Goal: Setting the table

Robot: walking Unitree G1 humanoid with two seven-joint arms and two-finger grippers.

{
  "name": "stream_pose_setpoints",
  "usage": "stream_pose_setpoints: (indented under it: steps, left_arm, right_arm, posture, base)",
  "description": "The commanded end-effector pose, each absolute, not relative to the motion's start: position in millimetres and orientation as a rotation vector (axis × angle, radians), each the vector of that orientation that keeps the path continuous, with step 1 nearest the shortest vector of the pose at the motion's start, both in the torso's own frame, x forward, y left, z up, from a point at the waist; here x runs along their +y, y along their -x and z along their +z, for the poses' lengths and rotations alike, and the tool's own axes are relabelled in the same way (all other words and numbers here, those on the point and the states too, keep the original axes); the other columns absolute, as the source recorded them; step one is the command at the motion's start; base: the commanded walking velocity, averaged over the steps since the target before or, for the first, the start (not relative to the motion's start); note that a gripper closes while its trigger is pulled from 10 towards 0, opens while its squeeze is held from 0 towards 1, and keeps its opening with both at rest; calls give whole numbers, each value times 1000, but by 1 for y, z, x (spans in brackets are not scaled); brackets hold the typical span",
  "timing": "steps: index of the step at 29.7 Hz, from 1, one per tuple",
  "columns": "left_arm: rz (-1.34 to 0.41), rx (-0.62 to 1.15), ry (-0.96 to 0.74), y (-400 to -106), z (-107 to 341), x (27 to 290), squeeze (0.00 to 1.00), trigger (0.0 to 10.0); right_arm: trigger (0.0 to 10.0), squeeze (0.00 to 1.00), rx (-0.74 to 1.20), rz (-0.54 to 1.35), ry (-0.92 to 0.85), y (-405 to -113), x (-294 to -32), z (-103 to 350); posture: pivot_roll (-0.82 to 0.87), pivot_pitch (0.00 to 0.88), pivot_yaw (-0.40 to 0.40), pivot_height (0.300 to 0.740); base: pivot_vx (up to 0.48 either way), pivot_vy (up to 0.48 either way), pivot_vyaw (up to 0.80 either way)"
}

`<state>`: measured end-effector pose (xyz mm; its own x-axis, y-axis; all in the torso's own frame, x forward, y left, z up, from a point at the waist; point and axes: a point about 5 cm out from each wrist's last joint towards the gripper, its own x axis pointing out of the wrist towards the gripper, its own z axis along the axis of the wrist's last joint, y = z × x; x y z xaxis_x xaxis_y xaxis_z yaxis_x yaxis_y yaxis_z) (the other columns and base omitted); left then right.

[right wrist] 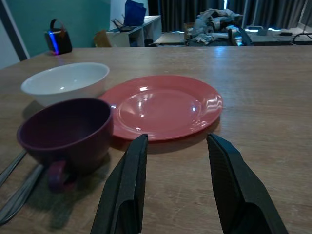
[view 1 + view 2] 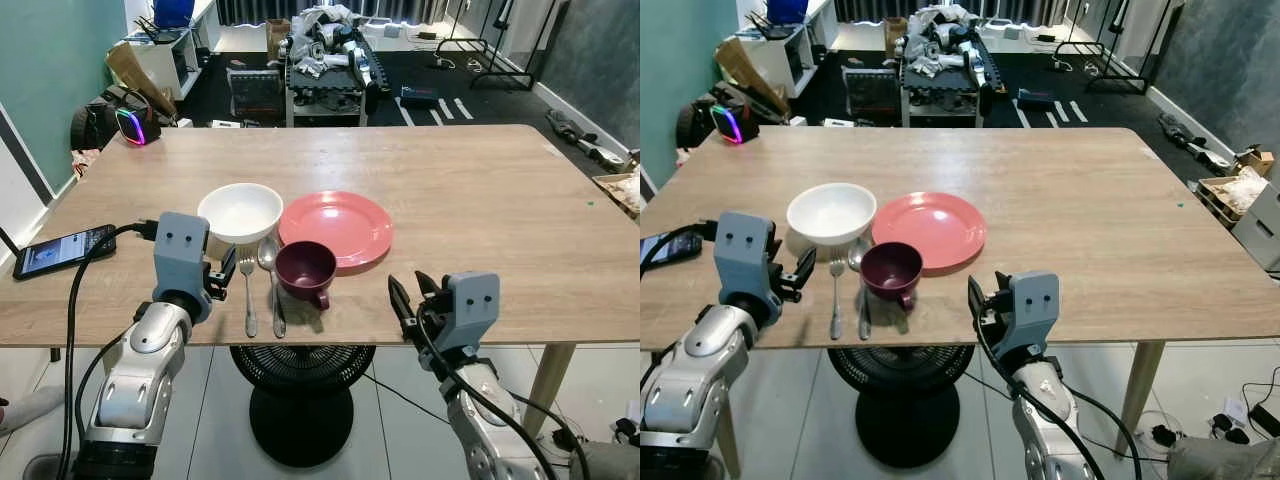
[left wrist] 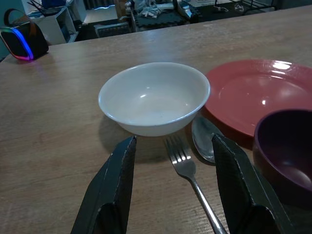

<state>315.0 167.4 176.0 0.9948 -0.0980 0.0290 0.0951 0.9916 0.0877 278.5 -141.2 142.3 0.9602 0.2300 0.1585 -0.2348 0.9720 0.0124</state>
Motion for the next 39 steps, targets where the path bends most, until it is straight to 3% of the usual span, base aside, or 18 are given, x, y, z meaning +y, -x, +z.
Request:
stream_pose_setpoints:
  steps: [1,14,27,39]
  left_arm:
    - [-95,-23,-107,-313,171,168,0,10000]
    - [-96,17,-166,-311,166,168,0,10000]
    - [-110,13,-175,-312,167,165,0,10000]
    - [-119,10,-184,-311,166,163,0,10000]
  right_arm:
    - [10000,0,-164,254,-15,-275,-139,142]
    - [10000,0,-184,431,128,-259,-112,142]
    - [10000,0,-118,325,42,-264,-111,130]
    - [10000,0,-126,384,57,-260,-107,131]
  posture:
    - [-27,0,94,740]
    - [-25,0,94,740]
    - [-19,0,101,740]
    - [-20,0,99,740]
  base:
    - [0,0,0]
    - [0,0,0]
    - [0,0,0]
    - [0,0,0]
